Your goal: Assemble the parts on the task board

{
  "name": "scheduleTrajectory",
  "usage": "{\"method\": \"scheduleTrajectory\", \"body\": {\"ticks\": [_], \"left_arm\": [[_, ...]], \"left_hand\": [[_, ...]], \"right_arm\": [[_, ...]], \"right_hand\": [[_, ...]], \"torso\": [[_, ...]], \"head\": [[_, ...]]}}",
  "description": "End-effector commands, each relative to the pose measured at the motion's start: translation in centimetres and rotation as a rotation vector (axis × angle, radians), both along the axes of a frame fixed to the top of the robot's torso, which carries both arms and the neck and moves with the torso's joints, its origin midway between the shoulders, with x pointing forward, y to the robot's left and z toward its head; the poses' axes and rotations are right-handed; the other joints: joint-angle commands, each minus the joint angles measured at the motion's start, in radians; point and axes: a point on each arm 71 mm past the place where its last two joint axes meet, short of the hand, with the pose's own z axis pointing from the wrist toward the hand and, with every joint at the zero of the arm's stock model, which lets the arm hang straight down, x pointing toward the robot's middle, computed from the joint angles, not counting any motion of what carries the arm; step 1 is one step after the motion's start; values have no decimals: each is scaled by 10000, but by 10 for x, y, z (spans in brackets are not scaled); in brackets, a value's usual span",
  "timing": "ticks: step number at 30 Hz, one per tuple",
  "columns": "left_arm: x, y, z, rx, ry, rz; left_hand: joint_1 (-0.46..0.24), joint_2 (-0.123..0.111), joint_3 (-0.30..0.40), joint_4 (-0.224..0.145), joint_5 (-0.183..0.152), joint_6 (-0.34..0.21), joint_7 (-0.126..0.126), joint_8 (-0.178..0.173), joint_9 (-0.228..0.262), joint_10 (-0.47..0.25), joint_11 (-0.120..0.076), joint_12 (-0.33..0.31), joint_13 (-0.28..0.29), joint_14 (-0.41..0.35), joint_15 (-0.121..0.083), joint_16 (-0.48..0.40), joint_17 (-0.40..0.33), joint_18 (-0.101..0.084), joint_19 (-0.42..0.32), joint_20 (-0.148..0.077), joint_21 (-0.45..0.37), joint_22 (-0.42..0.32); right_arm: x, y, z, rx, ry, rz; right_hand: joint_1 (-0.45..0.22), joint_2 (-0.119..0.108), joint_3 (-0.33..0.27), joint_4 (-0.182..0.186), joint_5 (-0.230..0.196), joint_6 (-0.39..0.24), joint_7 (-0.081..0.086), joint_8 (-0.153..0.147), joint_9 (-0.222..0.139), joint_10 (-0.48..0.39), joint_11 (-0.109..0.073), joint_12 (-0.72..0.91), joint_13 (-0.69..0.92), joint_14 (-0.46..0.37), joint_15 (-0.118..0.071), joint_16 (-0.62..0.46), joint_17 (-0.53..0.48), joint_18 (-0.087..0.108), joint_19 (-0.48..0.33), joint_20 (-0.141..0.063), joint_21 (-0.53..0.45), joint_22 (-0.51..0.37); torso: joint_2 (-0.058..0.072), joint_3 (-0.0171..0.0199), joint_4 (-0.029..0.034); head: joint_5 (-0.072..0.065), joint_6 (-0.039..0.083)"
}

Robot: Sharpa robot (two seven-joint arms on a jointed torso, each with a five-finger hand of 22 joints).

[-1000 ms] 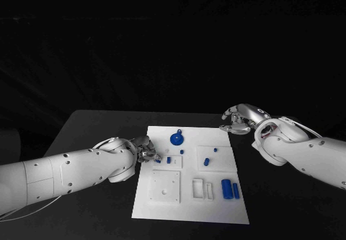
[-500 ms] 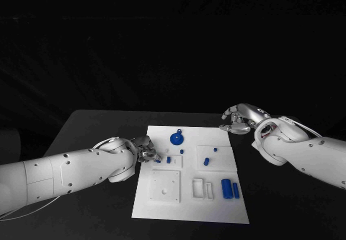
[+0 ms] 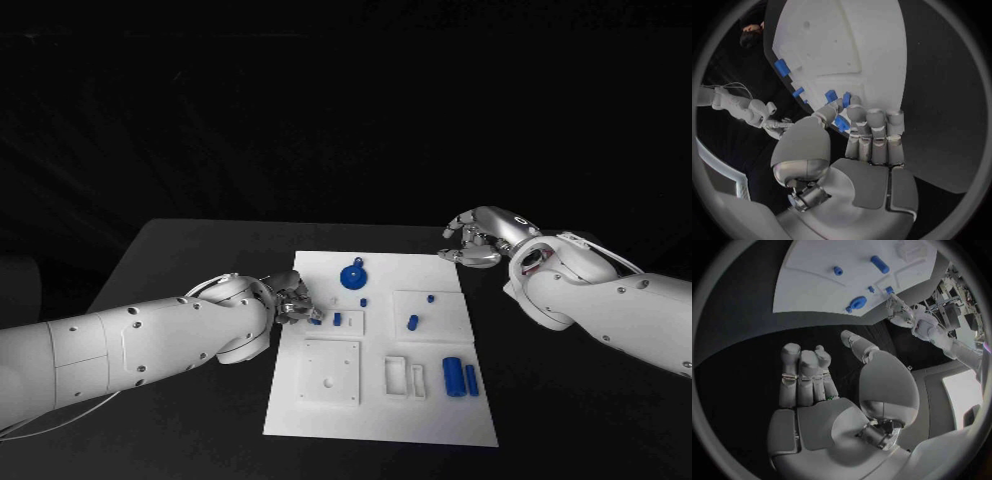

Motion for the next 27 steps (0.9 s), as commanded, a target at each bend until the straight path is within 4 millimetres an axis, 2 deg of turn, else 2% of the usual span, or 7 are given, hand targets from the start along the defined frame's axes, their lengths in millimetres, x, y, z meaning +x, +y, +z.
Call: {"method": "scheduleTrajectory", "body": {"ticks": [1, 4, 8, 11, 12, 23, 27], "left_arm": [[-3, 0, -8, 271, 395, -111], [-3, -1, -8, 262, 399, -110], [-3, -1, -8, 254, 404, -97], [-2, -1, -8, 257, 399, -83], [-2, -1, -8, 260, 403, -89], [-1, -1, -7, 227, 332, -35], [0, -1, -7, 204, 312, 8]], "left_hand": [[-82, -181, 357, -235, -58, 383, -297, -23, 770, 444, -400, 50, 18, 386, -464, 66, 16, 54, 74, -1241, 59, 14], [-193, -388, 340, -44, -98, 417, -304, -62, 787, 438, -406, 73, 32, 385, -472, 85, 28, 57, 88, -1250, 58, 14], [-258, -549, 343, 116, -128, 442, -310, -90, 805, 436, -411, 88, 39, 384, -477, 96, 34, 63, 99, -1258, 56, 15], [-350, -754, 354, 360, -331, 463, -319, -126, 830, 435, -415, 102, 44, 385, -482, 108, 40, 71, 111, -1270, 53, 14], [-337, -779, 364, 406, -475, 467, -317, -137, 840, 433, -420, 106, 46, 383, -485, 110, 42, 76, 112, -1275, 52, 15], [-408, -1047, 402, 791, -725, 486, -318, -193, 895, 426, -419, 113, 44, 374, -491, 114, 43, 79, 119, -1284, 46, 17], [-435, -1165, 424, 1049, -979, 493, -320, -222, 936, 425, -422, 118, 43, 374, -496, 118, 43, 85, 121, -1293, 45, 20]], "right_arm": [[0, 1, -1, -73, 52, 122], [0, 1, -1, -76, 53, 119], [0, 1, -1, -74, 51, 125], [0, 1, -1, -75, 50, 121], [0, 1, -1, -75, 49, 125], [0, 2, -1, -75, 48, 124], [0, 1, -1, -77, 49, 121]], "right_hand": [[-100, -36, -28, 31, 60, 225, 143, 47, -12, -61, 8, 41, -16, 69, 12, -37, 16, 597, 49, -36, -59, 138], [-101, -36, -30, 31, 61, 224, 143, 47, -13, -61, 8, 41, -16, 69, 12, -39, 17, 597, 49, -36, -60, 138], [-102, -37, -31, 31, 61, 224, 143, 46, -13, -61, 8, 41, -17, 69, 12, -40, 17, 597, 49, -36, -61, 138], [-103, -37, -32, 32, 61, 223, 144, 46, -13, -61, 8, 41, -18, 69, 12, -40, 18, 597, 49, -36, -61, 138], [-103, -37, -32, 32, 61, 223, 143, 46, -13, -61, 8, 41, -18, 69, 12, -40, 18, 597, 49, -36, -61, 138], [-112, -34, -36, 39, 64, 223, 144, 45, -14, -60, 9, 41, -20, 70, 12, -43, 19, 597, 51, -36, -63, 138], [-116, -34, -38, 41, 67, 222, 144, 45, -14, -60, 9, 42, -21, 70, 12, -44, 20, 597, 51, -36, -64, 138]], "torso": [[-1, 1, 0], [-3, 1, 3], [-2, 1, 3], [-3, 1, 1], [-4, 1, 1], [-1, 0, 1], [-5, -2, 1]], "head": [[-5, 2], [-8, -1], [-10, -6], [-9, -3], [-10, -4], [-15, -16], [-17, -19]]}}
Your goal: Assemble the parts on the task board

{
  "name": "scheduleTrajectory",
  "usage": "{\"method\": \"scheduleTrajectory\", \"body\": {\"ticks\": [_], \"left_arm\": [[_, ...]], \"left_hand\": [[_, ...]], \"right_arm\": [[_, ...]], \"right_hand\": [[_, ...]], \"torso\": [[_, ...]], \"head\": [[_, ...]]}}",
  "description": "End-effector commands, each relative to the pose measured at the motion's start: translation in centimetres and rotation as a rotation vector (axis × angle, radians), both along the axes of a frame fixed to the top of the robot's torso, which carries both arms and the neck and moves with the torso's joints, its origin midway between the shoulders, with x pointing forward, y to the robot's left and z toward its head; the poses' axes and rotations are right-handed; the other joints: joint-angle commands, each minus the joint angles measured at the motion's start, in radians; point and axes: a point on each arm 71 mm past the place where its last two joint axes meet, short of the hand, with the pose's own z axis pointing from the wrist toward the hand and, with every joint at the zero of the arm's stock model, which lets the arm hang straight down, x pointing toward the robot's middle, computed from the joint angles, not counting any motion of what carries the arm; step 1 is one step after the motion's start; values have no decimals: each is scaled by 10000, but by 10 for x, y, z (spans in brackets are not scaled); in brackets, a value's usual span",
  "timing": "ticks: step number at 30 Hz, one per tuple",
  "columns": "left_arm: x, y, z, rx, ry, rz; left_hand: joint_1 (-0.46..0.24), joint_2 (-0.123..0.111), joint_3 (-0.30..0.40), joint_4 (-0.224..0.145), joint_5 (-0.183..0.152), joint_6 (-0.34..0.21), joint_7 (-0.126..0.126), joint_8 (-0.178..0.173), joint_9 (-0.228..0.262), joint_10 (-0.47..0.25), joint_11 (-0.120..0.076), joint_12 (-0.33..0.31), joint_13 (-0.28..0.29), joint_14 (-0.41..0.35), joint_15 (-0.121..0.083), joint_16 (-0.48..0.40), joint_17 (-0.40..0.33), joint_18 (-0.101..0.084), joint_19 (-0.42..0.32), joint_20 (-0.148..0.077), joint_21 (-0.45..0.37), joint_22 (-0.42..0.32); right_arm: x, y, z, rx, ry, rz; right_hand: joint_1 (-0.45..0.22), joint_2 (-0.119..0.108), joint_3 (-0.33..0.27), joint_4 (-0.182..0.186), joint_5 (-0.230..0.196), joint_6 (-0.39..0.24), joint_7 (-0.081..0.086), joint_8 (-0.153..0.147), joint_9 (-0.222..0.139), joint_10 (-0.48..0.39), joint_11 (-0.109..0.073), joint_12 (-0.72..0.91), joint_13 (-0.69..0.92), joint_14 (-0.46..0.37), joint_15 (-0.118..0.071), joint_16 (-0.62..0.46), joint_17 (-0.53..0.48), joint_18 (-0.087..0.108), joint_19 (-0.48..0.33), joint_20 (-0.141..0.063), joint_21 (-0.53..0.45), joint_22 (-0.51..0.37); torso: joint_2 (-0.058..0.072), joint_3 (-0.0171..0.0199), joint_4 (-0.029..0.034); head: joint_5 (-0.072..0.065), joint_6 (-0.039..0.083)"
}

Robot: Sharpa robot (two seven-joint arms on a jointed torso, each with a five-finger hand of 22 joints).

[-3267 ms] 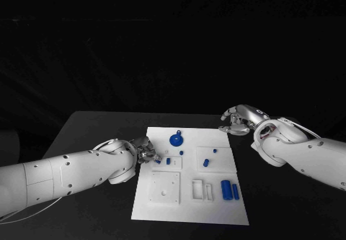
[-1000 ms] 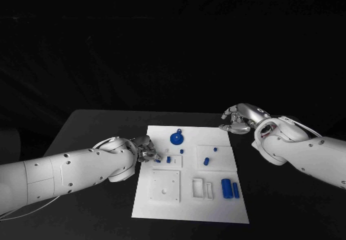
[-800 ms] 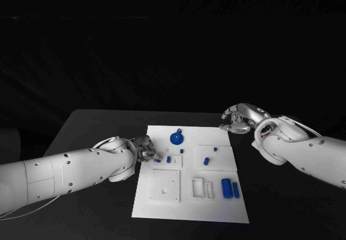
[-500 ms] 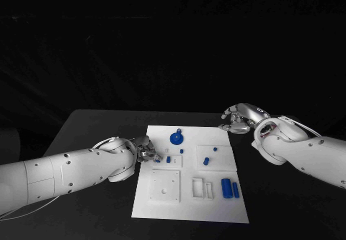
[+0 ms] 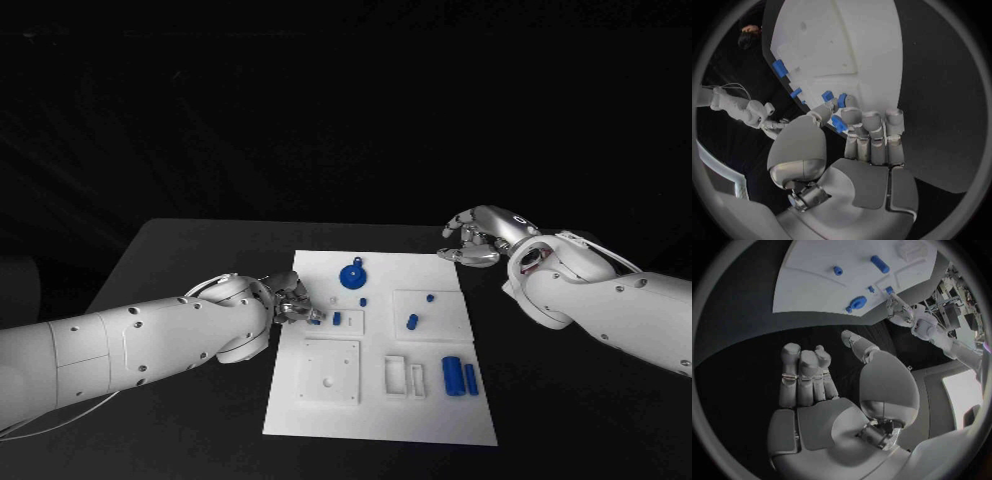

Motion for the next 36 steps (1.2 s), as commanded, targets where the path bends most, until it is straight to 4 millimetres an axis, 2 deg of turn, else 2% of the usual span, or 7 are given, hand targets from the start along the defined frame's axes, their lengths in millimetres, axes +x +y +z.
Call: {"method": "scheduleTrajectory", "body": {"ticks": [1, 9, 11, 19, 36], "left_arm": [[-2, -2, -5, 97, 247, -90], [-1, -2, -5, 112, 223, -37], [-1, -2, -5, 110, 210, -17], [0, -2, -5, 123, 204, 2], [1, -3, -4, 59, 93, 24]], "left_hand": [[12, -134, 3, 129, -144, 30, 45, -63, 19, -73, 10, 62, 7, -70, -29, 43, 11, 87, 51, -1294, 46, 14], [-88, -367, -8, 620, -686, 45, 39, -109, 96, -78, 4, 73, 9, -76, -36, 56, 16, 95, 41, -1304, 44, 21], [-209, -510, -55, 824, -825, 51, 40, -121, 119, -76, 2, 81, 13, -75, -38, 64, 19, 92, 37, -1302, 41, 21], [-379, -711, -162, 1150, -871, 57, 35, -129, 169, -75, -4, 106, 32, -81, -45, 93, 34, 104, 30, -1311, 50, 28], [-591, -863, -392, 1540, -887, 71, 19, -112, 258, -82, -19, 155, 74, -98, -64, 152, 66, 125, -4, -1323, 73, 45]], "right_arm": [[0, 1, -1, -73, 46, 119], [0, 1, -1, -74, 49, 120], [0, 1, -1, -73, 49, 124], [0, 1, -1, -75, 51, 120], [0, 1, -1, -82, 62, 127]], "right_hand": [[-77, 6, -39, 42, 67, 234, 132, 45, -14, -76, 19, 42, -16, 71, 11, -45, 14, 596, 52, -37, -64, 140], [-84, 5, -43, 46, 71, 233, 132, 44, -15, -75, 19, 42, -17, 71, 11, -47, 15, 596, 53, -37, -65, 140], [-86, 5, -44, 46, 71, 233, 132, 44, -15, -75, 19, 42, -18, 71, 11, -47, 16, 596, 53, -37, -66, 140], [-91, 4, -48, 49, 75, 233, 132, 44, -15, -74, 19, 43, -19, 73, 11, -48, 17, 596, 54, -37, -67, 140], [-101, 5, -57, 54, 86, 234, 132, 44, -15, -70, 18, 45, -24, 74, 11, -52, 20, 596, 57, -39, -70, 140]], "torso": [[-1, -4, 1], [0, -3, 1], [-1, -3, 2], [-3, -5, 2], [1, -6, -3]], "head": [[-7, 1], [-20, 9], [-20, 7], [-22, 11], [-34, 12]]}}
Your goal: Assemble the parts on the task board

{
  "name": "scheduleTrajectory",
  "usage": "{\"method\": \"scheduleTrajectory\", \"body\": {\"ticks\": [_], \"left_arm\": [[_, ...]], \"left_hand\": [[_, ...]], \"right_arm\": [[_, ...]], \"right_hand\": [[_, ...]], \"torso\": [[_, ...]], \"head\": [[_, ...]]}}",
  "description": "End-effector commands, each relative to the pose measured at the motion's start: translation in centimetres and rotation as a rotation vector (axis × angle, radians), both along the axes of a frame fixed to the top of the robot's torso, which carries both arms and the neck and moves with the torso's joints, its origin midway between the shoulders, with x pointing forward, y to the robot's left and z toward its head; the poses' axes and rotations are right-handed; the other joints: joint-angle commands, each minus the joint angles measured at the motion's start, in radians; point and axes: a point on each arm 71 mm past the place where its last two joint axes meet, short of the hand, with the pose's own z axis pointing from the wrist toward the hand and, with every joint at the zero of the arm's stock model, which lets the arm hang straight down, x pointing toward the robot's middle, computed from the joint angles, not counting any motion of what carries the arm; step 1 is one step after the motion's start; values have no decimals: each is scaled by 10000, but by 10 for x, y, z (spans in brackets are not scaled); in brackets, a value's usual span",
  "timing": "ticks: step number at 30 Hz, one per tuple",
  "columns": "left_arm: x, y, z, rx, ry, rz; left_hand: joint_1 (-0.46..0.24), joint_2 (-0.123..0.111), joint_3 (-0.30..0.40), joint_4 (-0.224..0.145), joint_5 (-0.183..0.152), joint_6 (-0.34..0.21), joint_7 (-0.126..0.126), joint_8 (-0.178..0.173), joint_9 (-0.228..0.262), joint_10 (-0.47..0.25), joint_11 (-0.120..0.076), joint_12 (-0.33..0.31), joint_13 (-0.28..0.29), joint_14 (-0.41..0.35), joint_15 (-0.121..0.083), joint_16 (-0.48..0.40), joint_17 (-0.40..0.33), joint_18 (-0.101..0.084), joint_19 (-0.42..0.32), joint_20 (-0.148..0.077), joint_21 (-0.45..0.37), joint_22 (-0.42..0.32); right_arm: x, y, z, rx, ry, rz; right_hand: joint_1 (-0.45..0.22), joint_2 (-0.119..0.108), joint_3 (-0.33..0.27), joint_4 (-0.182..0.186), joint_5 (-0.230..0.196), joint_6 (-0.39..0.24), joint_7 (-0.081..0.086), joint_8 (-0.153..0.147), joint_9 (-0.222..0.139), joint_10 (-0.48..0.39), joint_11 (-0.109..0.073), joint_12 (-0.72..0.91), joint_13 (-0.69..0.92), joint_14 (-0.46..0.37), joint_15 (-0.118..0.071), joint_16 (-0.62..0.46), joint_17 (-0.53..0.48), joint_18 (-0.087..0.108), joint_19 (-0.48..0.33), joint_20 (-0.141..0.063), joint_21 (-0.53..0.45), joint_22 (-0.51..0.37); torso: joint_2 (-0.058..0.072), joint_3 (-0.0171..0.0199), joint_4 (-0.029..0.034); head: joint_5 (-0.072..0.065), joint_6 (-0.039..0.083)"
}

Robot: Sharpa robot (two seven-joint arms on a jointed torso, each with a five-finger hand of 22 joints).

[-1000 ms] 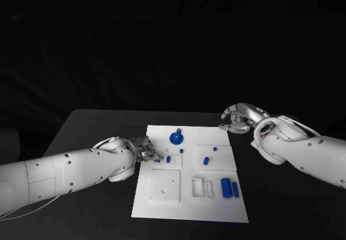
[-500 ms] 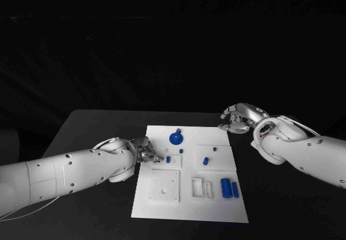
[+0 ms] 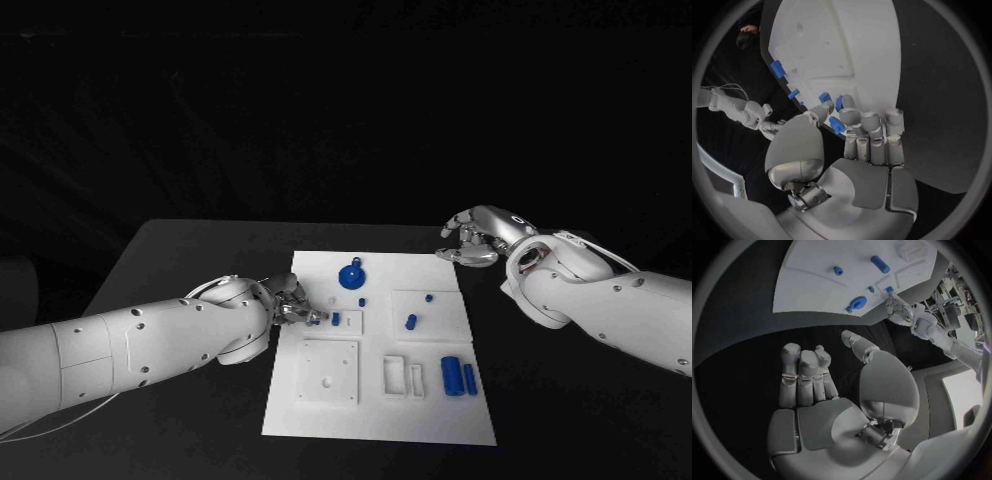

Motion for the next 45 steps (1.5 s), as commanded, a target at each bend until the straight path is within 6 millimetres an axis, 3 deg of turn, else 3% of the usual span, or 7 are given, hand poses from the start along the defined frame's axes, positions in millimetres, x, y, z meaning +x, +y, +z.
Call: {"method": "scheduleTrajectory", "body": {"ticks": [1, 40, 45], "left_arm": [[-1, -3, 0, -39, 11, -69], [0, 4, 2, -203, -231, 193], [0, 4, 8, -940, -538, 469]], "left_hand": [[-38, -53, -20, 38, -67, 54, 31, -25, 20, -63, -38, 39, 14, -63, -20, 38, 10, 126, -5, -1324, 34, 29], [-85, -70, -286, 165, -67, 50, 19, -31, 74, -87, -50, 64, 40, -91, -39, 65, 25, 151, -51, -1337, 42, 44], [-89, -117, -709, 133, -64, -376, 172, -277, 26, -399, 100, -265, -116, -441, 6, -265, -127, 133, -337, -1290, -151, -5]], "right_arm": [[0, 2, -1, -76, 56, 130], [1, 2, -1, -64, 66, 123], [2, 1, -1, -65, 53, 82]], "right_hand": [[-102, 5, -30, 26, 48, 211, 154, 44, -15, -60, -33, 52, -15, 80, 4, -53, 13, 596, 59, -41, -31, 143], [-120, 8, -46, 34, 74, 206, 154, 41, -18, -57, -33, 53, -24, 84, 4, -61, 19, 596, 64, -43, -38, 143], [-133, 5, -54, 40, 75, 204, 155, 39, -19, -58, -32, 53, -26, 84, 5, -63, 20, 596, 63, -42, -40, 143]], "torso": [[3, 0, -4], [1, 4, 0], [-7, 2, -4]], "head": [[2, 0], [11, 11], [-8, 57]]}}
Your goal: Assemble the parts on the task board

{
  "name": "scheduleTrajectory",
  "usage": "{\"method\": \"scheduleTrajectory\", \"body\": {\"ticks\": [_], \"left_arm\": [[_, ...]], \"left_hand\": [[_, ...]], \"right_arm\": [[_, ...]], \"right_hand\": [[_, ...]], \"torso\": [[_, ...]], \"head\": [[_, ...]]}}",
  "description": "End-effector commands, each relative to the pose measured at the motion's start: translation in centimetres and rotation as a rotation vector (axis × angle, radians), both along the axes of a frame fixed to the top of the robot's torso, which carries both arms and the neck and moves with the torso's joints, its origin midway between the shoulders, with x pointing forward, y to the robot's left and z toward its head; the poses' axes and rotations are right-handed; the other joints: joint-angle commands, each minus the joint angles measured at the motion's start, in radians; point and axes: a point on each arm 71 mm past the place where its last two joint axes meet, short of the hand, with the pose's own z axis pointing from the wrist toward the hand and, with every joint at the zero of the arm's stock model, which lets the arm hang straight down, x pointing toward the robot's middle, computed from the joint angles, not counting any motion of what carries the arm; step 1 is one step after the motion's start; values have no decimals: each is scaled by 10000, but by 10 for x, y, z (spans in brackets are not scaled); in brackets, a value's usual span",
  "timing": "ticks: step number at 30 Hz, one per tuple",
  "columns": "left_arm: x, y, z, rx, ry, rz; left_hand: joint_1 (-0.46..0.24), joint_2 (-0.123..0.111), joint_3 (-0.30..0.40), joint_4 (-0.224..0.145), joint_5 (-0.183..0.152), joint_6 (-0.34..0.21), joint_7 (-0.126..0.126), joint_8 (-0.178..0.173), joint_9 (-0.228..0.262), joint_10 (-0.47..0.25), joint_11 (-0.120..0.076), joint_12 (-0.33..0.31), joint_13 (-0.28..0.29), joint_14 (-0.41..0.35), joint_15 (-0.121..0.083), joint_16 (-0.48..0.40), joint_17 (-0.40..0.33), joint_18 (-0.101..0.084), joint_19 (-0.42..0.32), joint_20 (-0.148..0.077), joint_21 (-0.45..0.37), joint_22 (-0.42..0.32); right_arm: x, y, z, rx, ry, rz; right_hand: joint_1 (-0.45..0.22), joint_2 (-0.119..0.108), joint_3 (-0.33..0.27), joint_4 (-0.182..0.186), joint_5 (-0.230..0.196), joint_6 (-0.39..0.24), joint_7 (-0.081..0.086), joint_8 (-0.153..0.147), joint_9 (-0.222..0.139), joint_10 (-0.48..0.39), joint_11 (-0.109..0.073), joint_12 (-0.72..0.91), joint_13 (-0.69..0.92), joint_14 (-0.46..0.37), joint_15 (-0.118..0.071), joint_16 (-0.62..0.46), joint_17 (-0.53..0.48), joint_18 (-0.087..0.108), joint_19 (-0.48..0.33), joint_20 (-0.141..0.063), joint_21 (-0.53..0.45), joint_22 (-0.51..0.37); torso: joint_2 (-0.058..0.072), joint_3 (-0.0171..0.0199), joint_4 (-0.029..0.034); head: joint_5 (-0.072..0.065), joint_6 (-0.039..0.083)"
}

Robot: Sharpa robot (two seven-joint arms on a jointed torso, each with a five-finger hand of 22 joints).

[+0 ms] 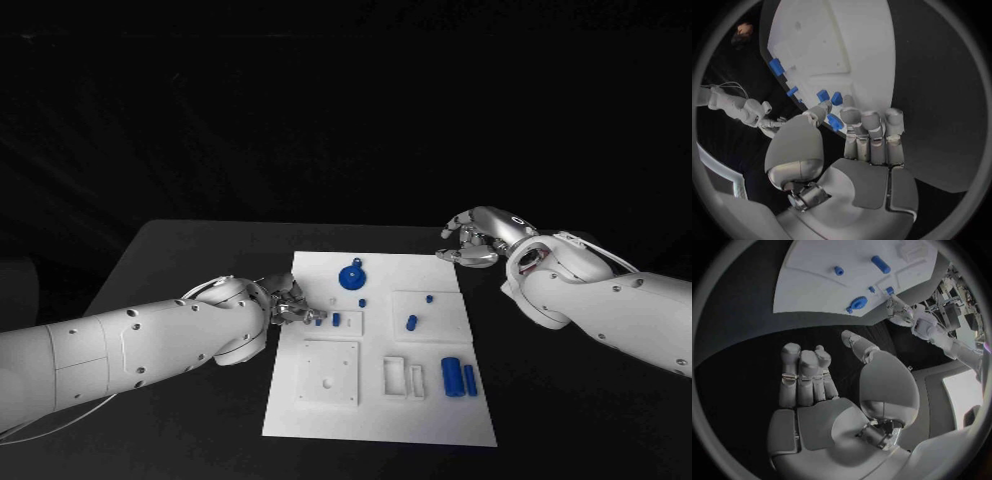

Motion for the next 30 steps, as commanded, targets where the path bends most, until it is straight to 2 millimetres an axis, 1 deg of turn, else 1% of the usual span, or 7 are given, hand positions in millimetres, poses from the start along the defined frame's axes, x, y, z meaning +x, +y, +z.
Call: {"method": "scheduleTrajectory", "body": {"ticks": [1, 6, 16, 17, 18, 22, 30], "left_arm": [[1, -3, 9, -1113, -511, 260], [8, -8, 25, -2281, -1255, 105], [19, -32, 44, -3553, -2326, -1222], [20, -35, 46, -3481, -2411, -1416], [21, -38, 47, -3354, -2544, -1650], [23, -59, 48, -2648, -2757, -2954], [29, -85, 48, -1448, -3439, -4193]], "left_hand": [[-49, -78, -440, -118, -23, -632, 171, -306, -78, -555, 179, -424, -190, -491, 70, -422, -194, 88, -425, -1277, -307, -54], [268, -49, -786, -287, -30, -1681, 687, -748, -112, -2018, 703, -1728, -886, -1857, 876, -1502, -701, -264, -1652, -761, -1316, -392], [1758, -33, -265, -1149, 113, -2229, 1090, -1056, -265, -3003, 1163, -2998, -1738, -2579, 1409, -2298, -1097, -348, -2224, -236, -1874, -577], [3396, 114, 476, -2276, 468, -2669, 1338, -1306, -401, -4055, 1746, -4019, -2326, -2804, 1575, -2571, -1226, -282, -2433, 37, -2033, -613], [3603, 131, 642, -2501, 465, -2697, 1426, -1329, -437, -4088, 1987, -4346, -2588, -2800, 1886, -2671, -1281, -353, -2479, 109, -2086, -629], [3653, 425, 1093, -3500, 469, -2650, 1376, -1337, -692, -3327, 2082, -5798, -3947, -2518, 1981, -3053, -1446, -259, -2344, 365, -2186, -608], [3798, 727, 1464, -4124, 1023, -2470, 1277, -1287, -852, -2781, 2047, -6542, -4573, -2118, 1879, -3070, -1392, -193, -2019, 286, -2139, -536]], "right_arm": [[0, 1, -1, -48, 37, 93], [1, 1, -1, -44, 37, 93], [3, 1, -1, 23, 24, 112], [3, 1, -1, 50, 20, 117], [4, 1, -1, 88, 24, 120], [5, 2, -1, 259, -54, 181], [6, 6, 0, 663, -152, 303]], "right_hand": [[-137, 6, -28, 14, 37, 212, 146, 39, -11, -73, 23, 53, -16, 62, 25, -64, 15, 595, 37, -20, -40, 145], [-143, 6, -33, 16, 38, 209, 146, 37, -12, -74, 23, 53, -17, 62, 26, -66, 16, 595, 36, -20, -41, 145], [-144, 7, -35, 16, 40, 205, 147, 34, -13, -74, 23, 52, -19, 62, 26, -68, 17, 595, 36, -20, -43, 145], [-139, 8, -33, 12, 43, 194, 148, 28, -16, -75, 25, 52, -20, 61, 27, -70, 17, 595, 35, -21, -45, 144], [-130, 10, -30, 5, 47, 175, 152, 17, -21, -79, 27, 49, -23, 58, 29, -76, 16, 595, 30, -22, -50, 144], [-85, 27, 11, -20, 67, 65, 187, -42, -47, -136, 63, -28, -88, -12, 63, -207, -35, 595, -59, 3, -146, 115], [96, 52, 279, -121, 81, -281, 311, -191, -101, -306, 177, -773, -823, -348, 178, -1135, -474, 556, -577, 294, -841, -168]], "torso": [[-5, -1, -6], [0, 3, -15], [12, -5, -13], [14, -8, -15], [12, -8, -9], [3, -4, -1], [24, -15, -38]], "head": [[-24, 48], [-32, 83], [-126, 182], [-136, 193], [-145, 197], [-151, 216], [-154, 255]]}}
